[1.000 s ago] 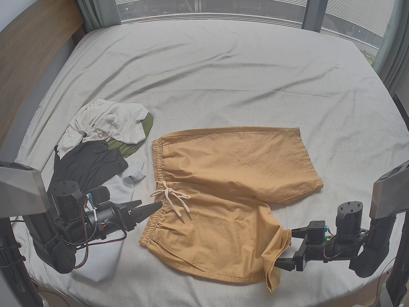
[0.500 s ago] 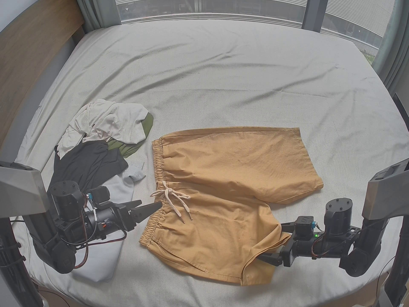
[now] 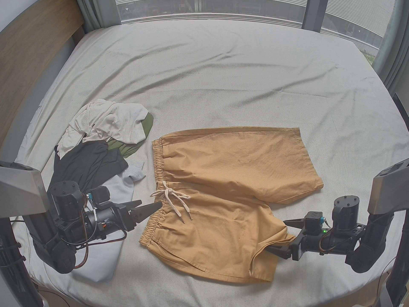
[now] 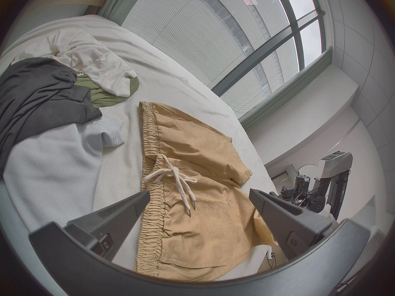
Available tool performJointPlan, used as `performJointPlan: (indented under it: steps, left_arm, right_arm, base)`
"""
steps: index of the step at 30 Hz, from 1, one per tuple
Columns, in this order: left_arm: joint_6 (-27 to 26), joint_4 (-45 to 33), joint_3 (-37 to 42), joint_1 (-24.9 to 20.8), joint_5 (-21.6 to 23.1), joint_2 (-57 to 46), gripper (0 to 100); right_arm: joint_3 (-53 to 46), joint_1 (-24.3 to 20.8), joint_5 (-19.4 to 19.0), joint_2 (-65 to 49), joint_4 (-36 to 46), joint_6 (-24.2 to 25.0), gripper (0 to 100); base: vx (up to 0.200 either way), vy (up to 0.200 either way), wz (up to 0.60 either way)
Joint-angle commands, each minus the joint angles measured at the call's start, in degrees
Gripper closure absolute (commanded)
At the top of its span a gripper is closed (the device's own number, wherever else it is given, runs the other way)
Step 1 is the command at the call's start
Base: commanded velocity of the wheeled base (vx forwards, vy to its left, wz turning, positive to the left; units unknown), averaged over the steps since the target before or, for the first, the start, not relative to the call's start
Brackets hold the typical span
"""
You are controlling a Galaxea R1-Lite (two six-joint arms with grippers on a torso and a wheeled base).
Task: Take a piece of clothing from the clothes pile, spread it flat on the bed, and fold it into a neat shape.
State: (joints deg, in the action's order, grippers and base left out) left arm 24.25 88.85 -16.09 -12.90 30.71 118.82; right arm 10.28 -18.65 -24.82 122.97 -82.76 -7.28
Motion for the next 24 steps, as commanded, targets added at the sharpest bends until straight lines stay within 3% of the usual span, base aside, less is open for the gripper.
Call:
performJointPlan:
  steps: [1, 15, 24]
  left_arm:
    - [0.01, 0.01, 0.01, -0.02, -0.03, 0.09, 0]
    - [0.01, 0.01, 0.01, -0.11, -0.03, 0.09, 0]
    - [0.01, 0.01, 0.01, -0.02, 0.05, 0.01, 0]
  right_arm:
    - [-2.63, 4.15, -0.05, -0.53, -0.12, -0.98, 0]
    - [-9.84, 6.17, -0.14, -0.1, -0.12, -3.53, 0]
    - [-6.5, 6.35, -0.14, 3.07, 0.14, -3.97, 0]
  base:
    - [0.0, 0.0, 0.0]
    - [0.0, 0.0, 0.0]
    - [0.0, 0.0, 0.0]
